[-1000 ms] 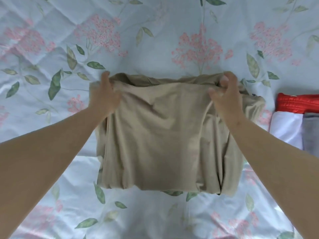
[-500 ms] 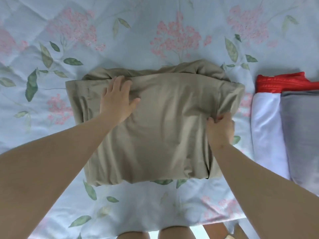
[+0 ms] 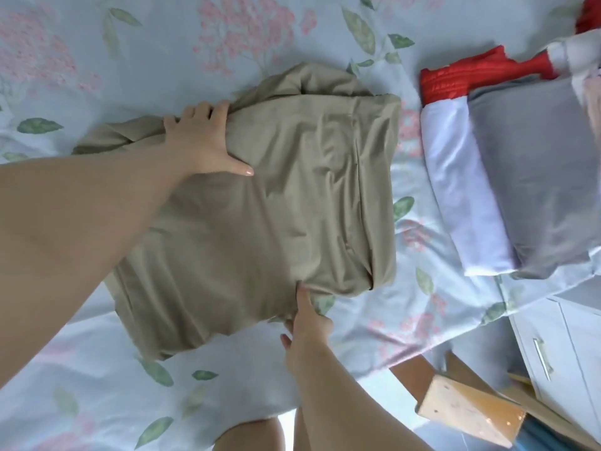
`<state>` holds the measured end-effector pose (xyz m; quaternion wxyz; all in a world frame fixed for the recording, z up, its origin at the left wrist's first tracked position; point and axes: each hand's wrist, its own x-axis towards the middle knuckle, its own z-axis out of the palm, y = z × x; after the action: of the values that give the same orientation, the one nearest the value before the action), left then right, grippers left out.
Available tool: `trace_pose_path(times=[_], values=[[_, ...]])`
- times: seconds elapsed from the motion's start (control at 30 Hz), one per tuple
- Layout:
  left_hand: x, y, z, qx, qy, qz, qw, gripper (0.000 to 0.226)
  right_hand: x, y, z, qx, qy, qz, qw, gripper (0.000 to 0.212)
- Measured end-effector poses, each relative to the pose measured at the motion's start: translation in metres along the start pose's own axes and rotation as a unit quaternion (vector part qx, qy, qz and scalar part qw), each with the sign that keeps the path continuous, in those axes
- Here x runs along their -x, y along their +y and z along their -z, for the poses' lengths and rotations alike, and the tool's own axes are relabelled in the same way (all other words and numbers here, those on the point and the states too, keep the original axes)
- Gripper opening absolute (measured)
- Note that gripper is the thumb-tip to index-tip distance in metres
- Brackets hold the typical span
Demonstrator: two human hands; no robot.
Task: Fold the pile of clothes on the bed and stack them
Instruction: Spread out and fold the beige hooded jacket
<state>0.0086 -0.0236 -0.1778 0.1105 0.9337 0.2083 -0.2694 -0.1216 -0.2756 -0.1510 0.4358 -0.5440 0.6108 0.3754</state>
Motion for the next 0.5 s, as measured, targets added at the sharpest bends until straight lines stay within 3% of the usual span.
trace_pose_path(times=[0.07,0.13,0.3,0.4,0.5], values=[[0.001,0.001,0.001,0.055,-0.017,0.001,0.998,0.106,0.004,0.007,-0.010,-0.044,-0.104,-0.040,0.993,0.043],[0.004,0.001,0.002,0.133,-0.053,-0.010,0.990,0.094,0.004,0.008,-0.018,-0.075,-0.154,-0.042,0.984,0.053],[0.019,-0.005,0.010,0.306,-0.132,-0.001,0.943,0.053,0.003,0.001,-0.015,-0.109,-0.173,0.012,0.979,0.047],[0.036,-0.011,0.018,0.373,-0.161,0.010,0.914,0.043,0.004,-0.010,-0.006,-0.098,-0.173,0.058,0.978,0.049],[0.058,-0.013,0.033,0.424,-0.184,0.006,0.887,0.041,0.011,-0.035,0.007,-0.079,-0.187,0.098,0.974,0.033]])
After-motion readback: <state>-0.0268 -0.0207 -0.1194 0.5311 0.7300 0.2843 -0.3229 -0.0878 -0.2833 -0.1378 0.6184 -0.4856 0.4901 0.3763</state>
